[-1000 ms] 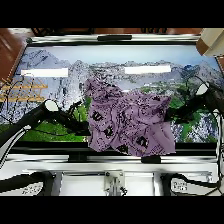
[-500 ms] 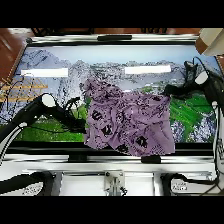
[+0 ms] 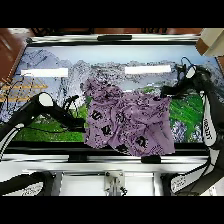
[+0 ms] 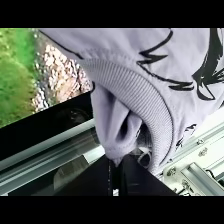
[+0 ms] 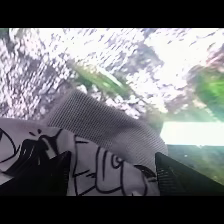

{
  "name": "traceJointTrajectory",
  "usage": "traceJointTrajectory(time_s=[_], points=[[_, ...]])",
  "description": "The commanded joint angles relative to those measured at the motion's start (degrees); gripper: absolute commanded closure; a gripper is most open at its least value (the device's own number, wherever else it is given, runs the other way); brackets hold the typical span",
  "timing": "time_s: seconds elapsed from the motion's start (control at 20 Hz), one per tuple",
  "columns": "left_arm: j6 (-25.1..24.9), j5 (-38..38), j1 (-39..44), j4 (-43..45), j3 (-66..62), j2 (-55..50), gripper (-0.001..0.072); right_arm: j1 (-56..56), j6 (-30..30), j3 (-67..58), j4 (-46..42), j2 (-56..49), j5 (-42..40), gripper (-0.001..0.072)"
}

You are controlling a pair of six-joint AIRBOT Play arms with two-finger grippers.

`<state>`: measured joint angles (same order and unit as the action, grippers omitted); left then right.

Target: Fold the shirts.

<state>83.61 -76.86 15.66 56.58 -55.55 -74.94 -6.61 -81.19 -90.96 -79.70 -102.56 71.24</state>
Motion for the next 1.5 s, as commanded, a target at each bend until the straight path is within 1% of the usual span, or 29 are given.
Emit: traceJointTrajectory(time_s=[0.0, 0.05, 0.15, 0.25, 0.3, 0.4, 0.5, 0.6, 0.7, 0.8, 0.85, 0.9, 0.95, 1.0, 1.05, 1.15, 1.25, 1.3, 1.35, 1.4, 1.45], points=[[0.0, 1.7, 0.0, 0.0, -0.1, 0.1, 0.0652, 1.4, 3.3, -0.7, 0.2, -2.0, 5.1, 0.0369], [-0.7, 1.7, -0.2, 0.4, -0.2, 0.1, 0.0652, 1.6, 3.3, -0.7, -0.5, -1.7, 5.9, 0.0640], [-0.8, 1.1, -1.9, 4.9, -3.0, 0.1, 0.0652, 1.5, 5.5, -0.7, -1.7, 0.1, 9.0, 0.0638], [-0.8, 0.8, -6.2, 7.5, -9.2, 0.0, 0.0653, 0.9, 5.6, -0.7, -6.1, 3.2, 12.2, 0.0638], [-0.8, 1.3, -8.6, 7.5, -12.7, 0.0, 0.0653, 0.1, 4.4, -0.6, -7.0, 4.7, 13.9, 0.0638], [0.5, 4.6, -13.4, 7.5, -19.9, 0.0, 0.0653, -2.4, 2.1, -0.6, -5.7, 7.0, 19.2, 0.0638], [0.7, 9.5, -16.8, 7.5, -25.7, -0.1, 0.0653, -4.7, -0.2, -0.3, -4.0, 7.3, 27.2, 0.0638], [0.7, 13.9, -18.7, 7.1, -29.9, -0.6, 0.0653, -5.8, -2.4, 3.0, 1.3, 7.9, 32.4, 0.0638], [0.8, 18.0, -19.3, 5.2, -32.4, -2.2, 0.0653, -3.8, -3.2, 11.6, 8.0, 11.1, 31.8, 0.0638], [2.2, 22.9, -19.2, 1.5, -33.2, -4.4, 0.0653, 1.0, -2.8, 21.2, 14.4, 15.3, 29.5, 0.0638], [2.2, 24.8, -19.2, -1.3, -33.2, -5.7, 0.0653, 3.8, -2.2, 25.0, 16.5, 17.3, 28.1, 0.0638], [2.2, 25.4, -19.1, -3.1, -33.2, -7.0, 0.0653, 6.6, -2.1, 27.6, 16.8, 19.0, 26.4, 0.0636], [2.1, 25.0, -19.1, -4.1, -33.1, -8.2, 0.0653, 8.7, -2.2, 28.5, 15.7, 20.1, 25.2, 0.0587], [1.9, 23.4, -19.1, -4.1, -33.1, -9.1, 0.0653, 10.2, -2.2, 28.3, 14.7, 20.9, 24.4, 0.0388], [-0.1, 20.8, -19.2, -4.1, -33.1, -9.6, 0.0653, 10.5, -2.1, 27.7, 14.7, 21.7, 23.9, 0.0234], [-4.2, 14.3, -19.6, -2.3, -33.1, -9.7, 0.0653, 9.2, -2.5, 24.3, 14.8, 22.7, 23.1, 0.0234], [-6.1, 5.8, -20.5, 2.1, -33.1, -9.6, 0.0653, 7.0, -3.0, 17.2, 15.3, 22.8, 22.5, 0.0233], [-6.1, 2.2, -21.0, 4.5, -33.1, -9.6, 0.0653, 5.9, -4.2, 13.0, 15.1, 22.8, 18.9, 0.0086], [-6.1, -0.4, -21.2, 6.5, -33.1, -9.6, 0.0653, 5.0, -5.8, 9.3, 15.2, 22.6, 12.6, 0.0068], [-6.1, -1.8, -21.2, 7.6, -33.1, -9.6, 0.0653, 4.7, -7.7, 6.6, 15.9, 21.9, 6.3, 0.0068], [-6.0, -1.9, -21.2, 7.7, -33.0, -9.6, 0.0653, 4.9, -8.8, 4.7, 18.6, 20.5, 1.1, 0.0068]])
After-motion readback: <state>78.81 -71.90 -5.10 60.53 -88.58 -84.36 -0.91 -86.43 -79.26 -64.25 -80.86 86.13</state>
